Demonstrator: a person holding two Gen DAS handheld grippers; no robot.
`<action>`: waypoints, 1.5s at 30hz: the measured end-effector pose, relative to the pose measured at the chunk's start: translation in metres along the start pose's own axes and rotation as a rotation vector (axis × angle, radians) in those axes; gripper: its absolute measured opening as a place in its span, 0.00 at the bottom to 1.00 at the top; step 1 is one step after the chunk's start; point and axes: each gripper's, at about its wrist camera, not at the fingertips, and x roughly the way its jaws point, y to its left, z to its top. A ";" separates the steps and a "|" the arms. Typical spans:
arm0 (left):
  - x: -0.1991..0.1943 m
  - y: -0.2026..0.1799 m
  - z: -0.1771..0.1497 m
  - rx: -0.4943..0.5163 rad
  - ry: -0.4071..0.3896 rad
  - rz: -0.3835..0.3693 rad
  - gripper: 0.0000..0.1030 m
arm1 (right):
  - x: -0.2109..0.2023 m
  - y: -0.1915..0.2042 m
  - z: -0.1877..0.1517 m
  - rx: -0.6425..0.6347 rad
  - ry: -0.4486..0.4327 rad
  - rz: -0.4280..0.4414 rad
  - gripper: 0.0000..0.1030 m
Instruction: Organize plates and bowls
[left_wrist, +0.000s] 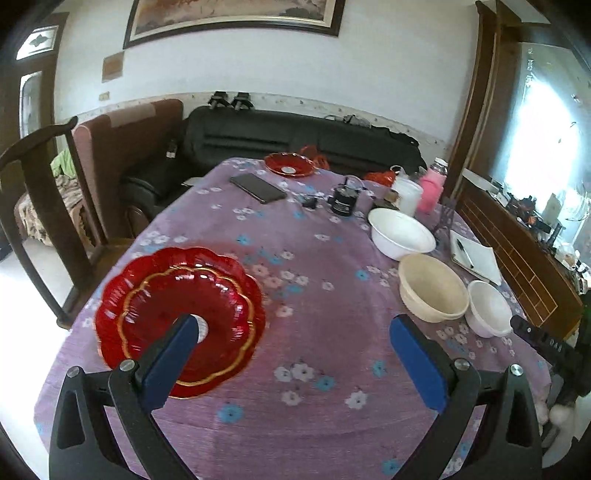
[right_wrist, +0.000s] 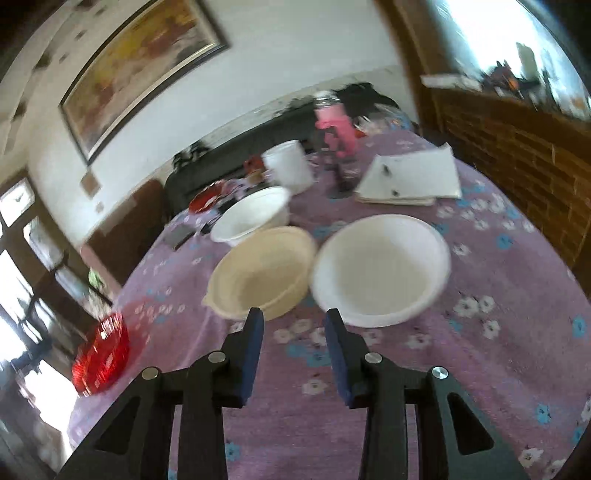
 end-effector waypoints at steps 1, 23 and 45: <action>0.001 -0.002 -0.001 0.000 0.003 -0.003 1.00 | -0.002 -0.010 0.005 0.027 -0.005 0.005 0.36; 0.141 -0.090 0.026 -0.117 0.228 -0.209 1.00 | 0.121 0.028 0.078 -0.046 0.114 0.120 0.38; 0.205 -0.104 0.017 -0.126 0.248 -0.201 1.00 | 0.063 -0.026 0.089 0.052 -0.138 -0.082 0.37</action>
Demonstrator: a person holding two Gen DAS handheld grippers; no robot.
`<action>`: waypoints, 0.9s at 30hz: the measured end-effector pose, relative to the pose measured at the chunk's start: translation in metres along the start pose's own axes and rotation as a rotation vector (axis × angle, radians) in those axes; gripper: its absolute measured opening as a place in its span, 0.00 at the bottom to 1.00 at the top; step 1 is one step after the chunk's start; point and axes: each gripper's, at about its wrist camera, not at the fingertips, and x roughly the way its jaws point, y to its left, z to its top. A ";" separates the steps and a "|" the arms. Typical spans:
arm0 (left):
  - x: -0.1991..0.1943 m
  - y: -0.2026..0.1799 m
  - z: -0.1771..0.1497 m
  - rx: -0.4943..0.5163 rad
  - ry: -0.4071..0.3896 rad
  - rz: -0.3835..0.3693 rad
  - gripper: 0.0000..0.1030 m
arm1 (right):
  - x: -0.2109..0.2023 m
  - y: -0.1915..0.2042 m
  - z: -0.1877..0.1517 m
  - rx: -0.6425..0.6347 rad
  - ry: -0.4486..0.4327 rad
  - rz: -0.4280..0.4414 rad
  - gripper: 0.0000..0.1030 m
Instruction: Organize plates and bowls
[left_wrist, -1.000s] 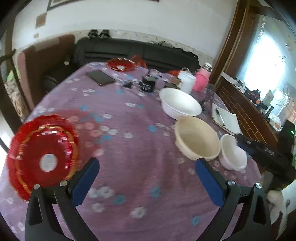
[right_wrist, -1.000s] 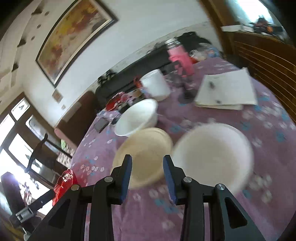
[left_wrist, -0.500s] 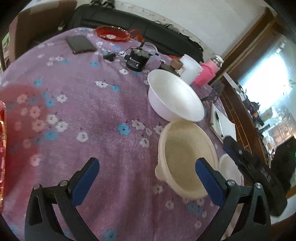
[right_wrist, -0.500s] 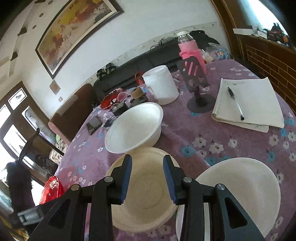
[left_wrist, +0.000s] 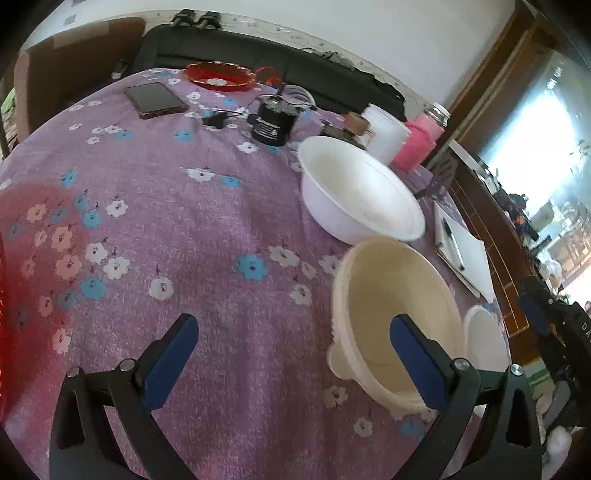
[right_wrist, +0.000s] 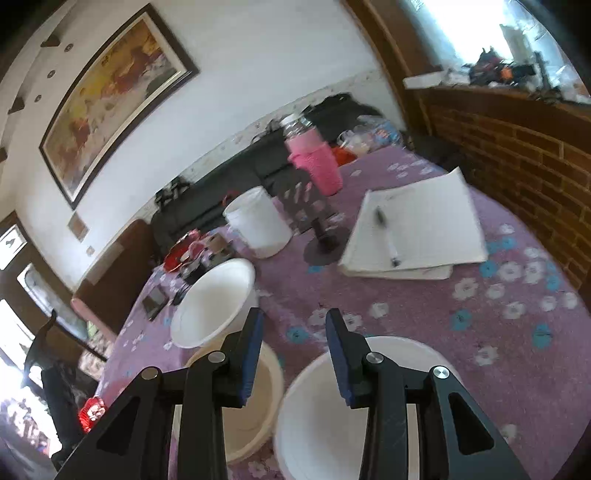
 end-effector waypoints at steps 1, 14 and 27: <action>-0.004 -0.003 -0.001 0.008 -0.007 -0.018 1.00 | -0.007 -0.005 -0.001 0.000 -0.020 -0.026 0.37; -0.046 -0.055 -0.026 0.143 -0.058 -0.021 1.00 | -0.010 -0.067 -0.035 0.106 0.114 -0.144 0.18; -0.071 -0.072 -0.037 0.182 -0.065 -0.020 1.00 | -0.009 -0.077 -0.048 0.228 0.174 -0.019 0.23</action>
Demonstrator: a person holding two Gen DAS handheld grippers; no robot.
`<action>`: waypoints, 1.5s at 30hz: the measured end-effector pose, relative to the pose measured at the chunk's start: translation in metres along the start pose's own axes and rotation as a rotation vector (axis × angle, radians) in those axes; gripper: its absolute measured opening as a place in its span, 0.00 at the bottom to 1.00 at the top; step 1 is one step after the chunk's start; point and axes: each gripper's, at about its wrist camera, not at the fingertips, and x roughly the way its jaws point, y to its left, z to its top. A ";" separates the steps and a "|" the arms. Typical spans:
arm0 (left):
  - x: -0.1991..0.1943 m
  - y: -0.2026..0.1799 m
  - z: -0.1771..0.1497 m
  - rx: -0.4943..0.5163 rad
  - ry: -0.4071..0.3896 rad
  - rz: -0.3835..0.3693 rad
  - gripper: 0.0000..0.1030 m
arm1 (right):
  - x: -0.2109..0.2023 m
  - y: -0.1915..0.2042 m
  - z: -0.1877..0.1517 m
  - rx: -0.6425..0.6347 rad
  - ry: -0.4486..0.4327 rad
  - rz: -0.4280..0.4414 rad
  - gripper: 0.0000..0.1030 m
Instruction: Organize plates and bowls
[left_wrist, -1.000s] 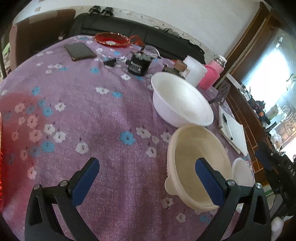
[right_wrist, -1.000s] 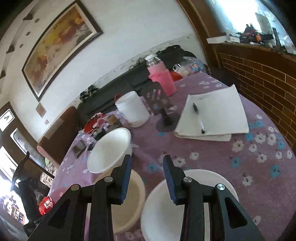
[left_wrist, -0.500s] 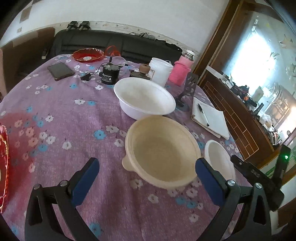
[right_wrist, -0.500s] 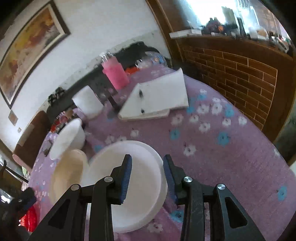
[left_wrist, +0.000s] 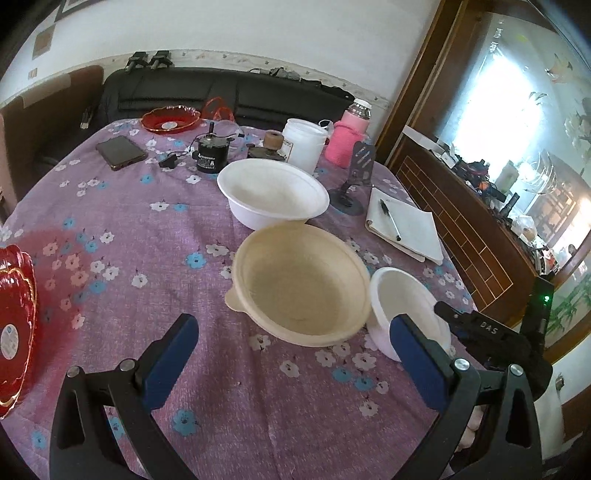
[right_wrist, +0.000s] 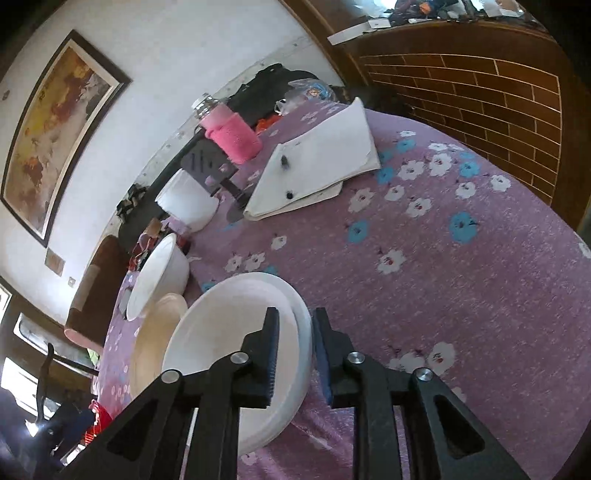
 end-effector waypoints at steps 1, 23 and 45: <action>-0.001 -0.001 -0.001 0.001 -0.003 0.001 1.00 | 0.002 -0.001 -0.001 0.008 -0.001 0.006 0.23; 0.026 -0.016 -0.036 0.050 0.145 -0.037 1.00 | -0.006 0.007 -0.046 -0.096 0.319 0.125 0.09; 0.058 -0.032 -0.070 0.129 0.281 -0.067 0.20 | -0.040 0.051 -0.093 -0.342 0.211 0.005 0.17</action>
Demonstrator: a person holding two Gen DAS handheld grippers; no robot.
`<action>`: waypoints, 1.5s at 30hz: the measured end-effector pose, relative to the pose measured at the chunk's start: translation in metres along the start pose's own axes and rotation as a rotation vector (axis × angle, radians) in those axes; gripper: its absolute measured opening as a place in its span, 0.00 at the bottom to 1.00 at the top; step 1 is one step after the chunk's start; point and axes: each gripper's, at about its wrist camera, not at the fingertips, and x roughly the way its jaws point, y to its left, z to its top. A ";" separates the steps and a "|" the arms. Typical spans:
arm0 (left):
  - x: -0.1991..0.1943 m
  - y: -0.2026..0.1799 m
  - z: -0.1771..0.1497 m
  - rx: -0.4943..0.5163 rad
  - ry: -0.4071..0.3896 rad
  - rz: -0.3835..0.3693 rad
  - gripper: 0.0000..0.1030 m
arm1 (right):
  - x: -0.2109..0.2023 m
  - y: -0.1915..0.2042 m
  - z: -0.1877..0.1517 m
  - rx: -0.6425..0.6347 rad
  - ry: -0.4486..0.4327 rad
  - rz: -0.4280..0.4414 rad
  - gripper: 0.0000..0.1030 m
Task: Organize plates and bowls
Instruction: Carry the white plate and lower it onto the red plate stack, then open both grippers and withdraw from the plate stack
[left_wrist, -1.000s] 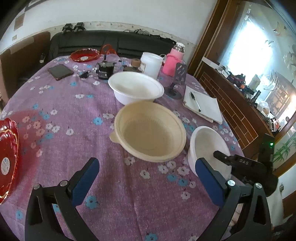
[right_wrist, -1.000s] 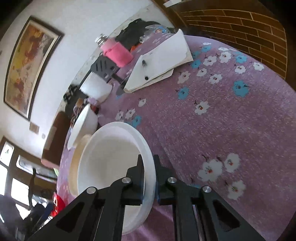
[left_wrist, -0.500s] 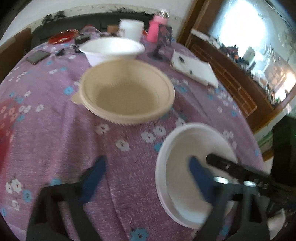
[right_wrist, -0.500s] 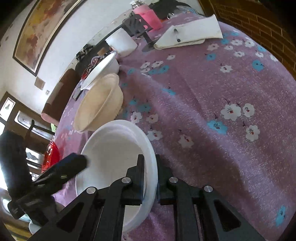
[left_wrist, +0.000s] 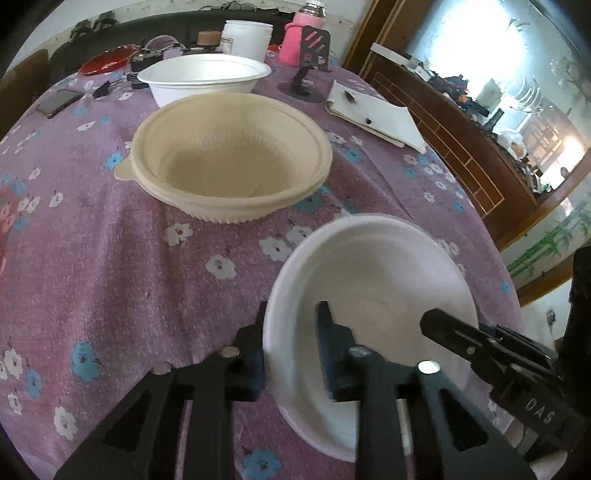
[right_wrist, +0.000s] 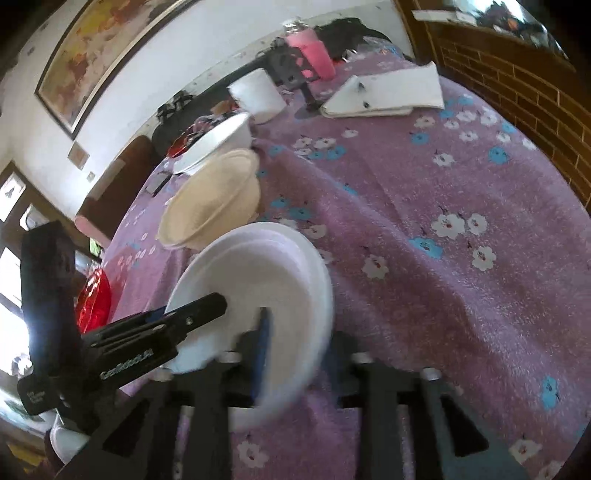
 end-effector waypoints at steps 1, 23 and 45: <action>-0.004 0.002 -0.001 -0.005 -0.009 0.003 0.20 | -0.003 0.010 0.000 -0.026 -0.015 -0.011 0.16; -0.224 0.254 -0.044 -0.409 -0.369 0.317 0.21 | 0.078 0.324 0.014 -0.423 0.047 0.351 0.16; -0.181 0.356 -0.058 -0.583 -0.294 0.259 0.52 | 0.195 0.366 -0.007 -0.428 0.219 0.297 0.16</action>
